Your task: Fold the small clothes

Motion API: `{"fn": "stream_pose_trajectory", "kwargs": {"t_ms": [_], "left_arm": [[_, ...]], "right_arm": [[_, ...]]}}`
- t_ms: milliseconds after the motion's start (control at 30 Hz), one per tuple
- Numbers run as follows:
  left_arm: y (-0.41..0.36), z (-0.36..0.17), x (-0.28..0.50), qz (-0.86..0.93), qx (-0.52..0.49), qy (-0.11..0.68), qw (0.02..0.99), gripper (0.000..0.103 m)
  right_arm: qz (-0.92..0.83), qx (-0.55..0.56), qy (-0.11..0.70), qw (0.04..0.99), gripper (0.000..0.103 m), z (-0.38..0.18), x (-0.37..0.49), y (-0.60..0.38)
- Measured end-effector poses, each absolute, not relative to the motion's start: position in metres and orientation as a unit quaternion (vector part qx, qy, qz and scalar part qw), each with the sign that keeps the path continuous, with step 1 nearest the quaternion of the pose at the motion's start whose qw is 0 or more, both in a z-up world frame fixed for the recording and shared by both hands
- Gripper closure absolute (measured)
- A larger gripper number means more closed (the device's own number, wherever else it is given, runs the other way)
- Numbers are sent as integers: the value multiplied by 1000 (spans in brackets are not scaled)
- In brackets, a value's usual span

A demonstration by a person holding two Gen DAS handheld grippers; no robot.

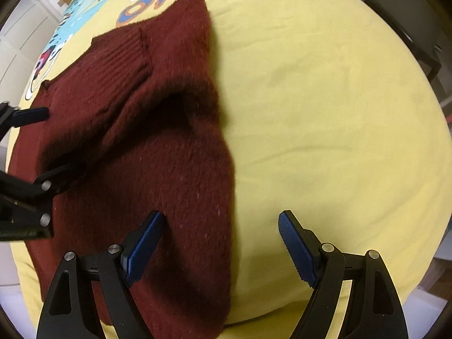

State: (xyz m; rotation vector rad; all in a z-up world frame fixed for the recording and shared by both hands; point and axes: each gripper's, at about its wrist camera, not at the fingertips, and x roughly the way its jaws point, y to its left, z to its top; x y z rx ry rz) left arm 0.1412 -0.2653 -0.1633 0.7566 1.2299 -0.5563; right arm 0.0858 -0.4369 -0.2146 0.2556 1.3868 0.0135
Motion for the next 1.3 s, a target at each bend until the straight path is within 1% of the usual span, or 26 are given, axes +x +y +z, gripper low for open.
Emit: {"fn": "stream_pose_trajectory", "kwargs": {"t_ms": [33, 67, 100, 167, 200, 233, 267, 400, 533, 667, 700, 733, 767, 833, 933, 967, 1033, 1100, 1200, 1300], "left_arm": [[-267, -166, 151, -250, 334, 564, 713, 31], [-266, -168, 159, -248, 325, 574, 710, 41], [-265, -171, 165, -246, 321, 582, 706, 45], [-263, -178, 174, -246, 327, 589, 697, 62], [-261, -180, 176, -245, 330, 590, 695, 67], [-261, -181, 180, -246, 332, 589, 695, 83], [-259, -180, 181, -245, 331, 586, 698, 90], [-234, -157, 197, -252, 271, 575, 730, 90], [-181, -128, 208, -228, 194, 548, 781, 90], [-134, -130, 207, -183, 136, 533, 815, 90], [-136, -134, 201, -175, 122, 533, 819, 90], [-124, -138, 197, -164, 97, 533, 824, 90], [-113, -143, 194, -153, 67, 536, 828, 90], [-98, -150, 192, -135, 19, 540, 830, 90], [-75, -170, 183, -111, -32, 556, 823, 90], [-57, -170, 179, -107, -40, 560, 820, 90], [-45, -184, 183, -100, -53, 575, 810, 89], [-41, -197, 185, -97, -52, 588, 801, 86], [-51, -202, 184, -84, -66, 597, 795, 84], [-46, -215, 178, -79, -93, 617, 777, 77]], "right_arm": [[5, 114, 636, 763, 19, -213, 89, -439], [5, 113, 635, 764, 19, -212, 90, -441], [4, 112, 634, 765, 19, -211, 93, -442], [3, 113, 633, 766, 19, -210, 94, -445], [2, 112, 633, 766, 19, -210, 96, -447], [2, 112, 634, 766, 19, -208, 93, -447], [1, 111, 634, 766, 19, -208, 94, -448], [0, 108, 630, 769, 19, -203, 100, -449], [-5, 86, 616, 783, 19, -201, 114, -443], [4, 85, 613, 785, 19, -199, 131, -441], [3, 79, 617, 783, 20, -200, 135, -439], [2, 72, 619, 782, 23, -202, 140, -433], [0, 65, 620, 782, 28, -207, 147, -424], [5, 62, 626, 777, 80, -211, 152, -423], [5, 60, 627, 777, 85, -213, 155, -418], [2, 60, 624, 779, 86, -213, 153, -420], [0, 68, 624, 779, 86, -213, 150, -423], [2, 69, 627, 776, 86, -213, 146, -427], [4, 69, 630, 774, 86, -216, 154, -425], [5, 73, 632, 771, 86, -215, 155, -427]]}}
